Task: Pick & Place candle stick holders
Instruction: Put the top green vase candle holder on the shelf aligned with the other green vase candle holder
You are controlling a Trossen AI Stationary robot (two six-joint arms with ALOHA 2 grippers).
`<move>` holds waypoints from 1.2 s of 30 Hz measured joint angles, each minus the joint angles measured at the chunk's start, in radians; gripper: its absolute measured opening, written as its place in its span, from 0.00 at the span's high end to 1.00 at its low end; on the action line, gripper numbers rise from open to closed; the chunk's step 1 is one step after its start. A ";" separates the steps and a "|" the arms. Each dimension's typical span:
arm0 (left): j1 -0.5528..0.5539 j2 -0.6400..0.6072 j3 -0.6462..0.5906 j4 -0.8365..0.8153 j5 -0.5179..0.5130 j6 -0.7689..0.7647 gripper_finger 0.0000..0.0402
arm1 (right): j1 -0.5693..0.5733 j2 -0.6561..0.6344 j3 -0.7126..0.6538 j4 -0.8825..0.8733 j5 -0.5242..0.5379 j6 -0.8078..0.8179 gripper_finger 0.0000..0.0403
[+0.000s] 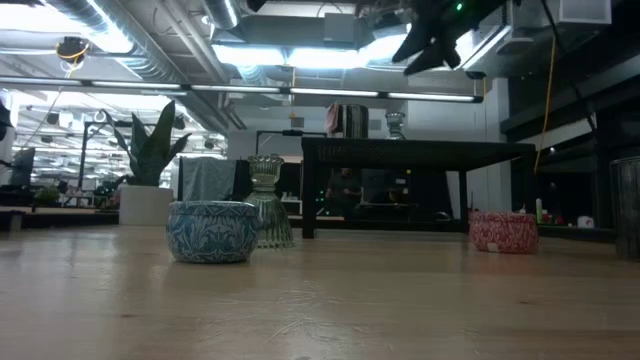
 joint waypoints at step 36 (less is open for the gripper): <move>-0.242 0.241 0.000 -0.327 -0.012 0.093 0.49 | 0.041 -0.058 0.087 -0.095 0.001 -0.009 0.29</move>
